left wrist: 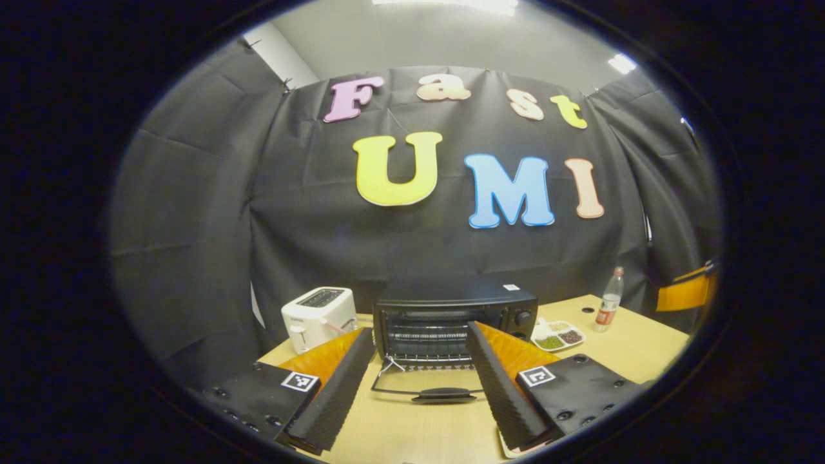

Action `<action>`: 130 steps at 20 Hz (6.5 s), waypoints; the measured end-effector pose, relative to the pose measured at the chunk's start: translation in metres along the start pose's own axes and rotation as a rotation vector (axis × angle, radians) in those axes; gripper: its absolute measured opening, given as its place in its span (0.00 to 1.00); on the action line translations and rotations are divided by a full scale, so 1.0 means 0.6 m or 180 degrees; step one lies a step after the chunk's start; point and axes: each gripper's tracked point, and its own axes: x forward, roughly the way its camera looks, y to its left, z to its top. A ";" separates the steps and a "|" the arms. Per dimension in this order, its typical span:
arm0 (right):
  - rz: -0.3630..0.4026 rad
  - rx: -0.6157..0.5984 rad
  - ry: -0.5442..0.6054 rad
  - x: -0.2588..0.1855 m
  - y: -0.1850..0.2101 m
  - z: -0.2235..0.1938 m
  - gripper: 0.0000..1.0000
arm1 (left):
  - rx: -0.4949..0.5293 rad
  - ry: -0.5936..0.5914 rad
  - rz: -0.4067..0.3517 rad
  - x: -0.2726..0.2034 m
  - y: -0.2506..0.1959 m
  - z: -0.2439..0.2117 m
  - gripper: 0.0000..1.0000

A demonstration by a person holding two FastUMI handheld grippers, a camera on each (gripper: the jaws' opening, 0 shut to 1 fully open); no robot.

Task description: Open the electric oven with the left hand, put the food in, and close the electric oven.

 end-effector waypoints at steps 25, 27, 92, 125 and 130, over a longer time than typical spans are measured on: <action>0.0544 0.0724 0.3075 0.082 0.024 -0.334 0.97 | -0.0216 0.0027 0.0635 -0.107 0.148 -0.019 1.00; 0.0558 0.0687 0.3141 0.088 0.024 -0.343 0.96 | -0.0233 0.0035 0.0684 -0.108 0.157 -0.023 1.00; 0.0473 0.3422 0.1683 0.258 0.153 -0.143 0.01 | -0.0305 0.0082 0.0499 -0.006 0.188 -0.015 0.91; -0.0134 0.4897 0.0445 0.531 0.213 -0.061 0.12 | -0.0052 0.0332 0.0973 -0.025 0.360 -0.057 0.97; 0.0135 0.4769 0.0484 0.503 0.218 -0.042 0.59 | -0.0054 0.0276 0.0858 -0.010 0.323 -0.044 1.00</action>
